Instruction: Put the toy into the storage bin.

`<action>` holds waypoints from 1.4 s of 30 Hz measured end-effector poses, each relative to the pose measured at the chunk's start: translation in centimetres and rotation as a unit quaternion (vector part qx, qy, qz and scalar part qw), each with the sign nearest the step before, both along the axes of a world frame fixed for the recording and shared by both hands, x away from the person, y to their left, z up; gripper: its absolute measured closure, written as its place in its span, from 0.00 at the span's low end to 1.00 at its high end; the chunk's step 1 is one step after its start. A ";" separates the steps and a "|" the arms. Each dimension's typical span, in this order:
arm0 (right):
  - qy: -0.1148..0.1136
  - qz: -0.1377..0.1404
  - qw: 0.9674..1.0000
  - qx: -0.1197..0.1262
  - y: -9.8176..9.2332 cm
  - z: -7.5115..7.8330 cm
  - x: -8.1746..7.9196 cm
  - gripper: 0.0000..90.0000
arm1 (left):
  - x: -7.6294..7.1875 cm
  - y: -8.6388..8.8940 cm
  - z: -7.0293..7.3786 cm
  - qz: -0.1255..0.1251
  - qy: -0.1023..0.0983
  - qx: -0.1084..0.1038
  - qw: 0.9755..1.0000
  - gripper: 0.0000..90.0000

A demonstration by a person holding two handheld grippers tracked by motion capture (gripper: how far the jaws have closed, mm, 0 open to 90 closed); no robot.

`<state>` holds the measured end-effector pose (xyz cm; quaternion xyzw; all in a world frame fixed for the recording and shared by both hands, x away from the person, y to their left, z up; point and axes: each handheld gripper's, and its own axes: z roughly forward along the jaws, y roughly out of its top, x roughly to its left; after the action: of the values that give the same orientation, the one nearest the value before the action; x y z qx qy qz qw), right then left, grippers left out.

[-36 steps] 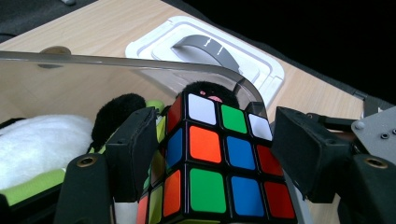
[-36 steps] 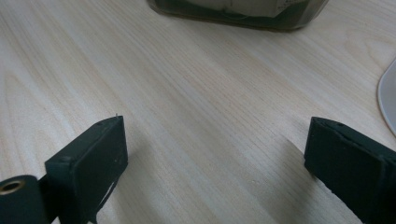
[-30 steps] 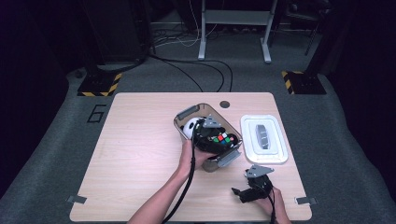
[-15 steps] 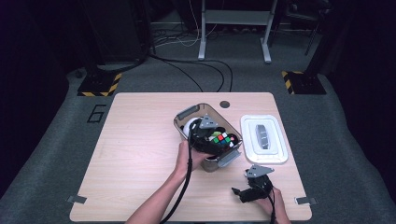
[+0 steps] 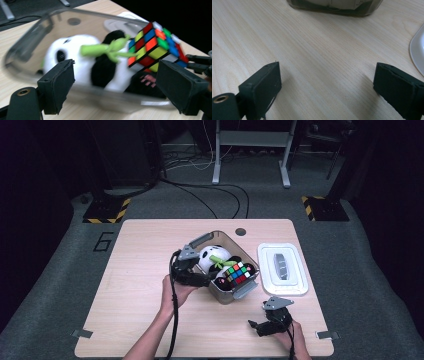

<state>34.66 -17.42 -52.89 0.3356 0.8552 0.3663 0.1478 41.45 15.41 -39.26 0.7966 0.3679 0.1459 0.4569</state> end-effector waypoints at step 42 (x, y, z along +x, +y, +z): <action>0.006 -0.035 0.999 -0.007 0.0 -0.1 0.2 0.00 | -3.7 13.6 -13.8 0.192 0.040 0.081 0.977 0.15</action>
<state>34.88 -17.39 -52.97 0.3662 0.8466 0.3528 0.1573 37.76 29.02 -53.03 0.7507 0.5185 0.2284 0.3398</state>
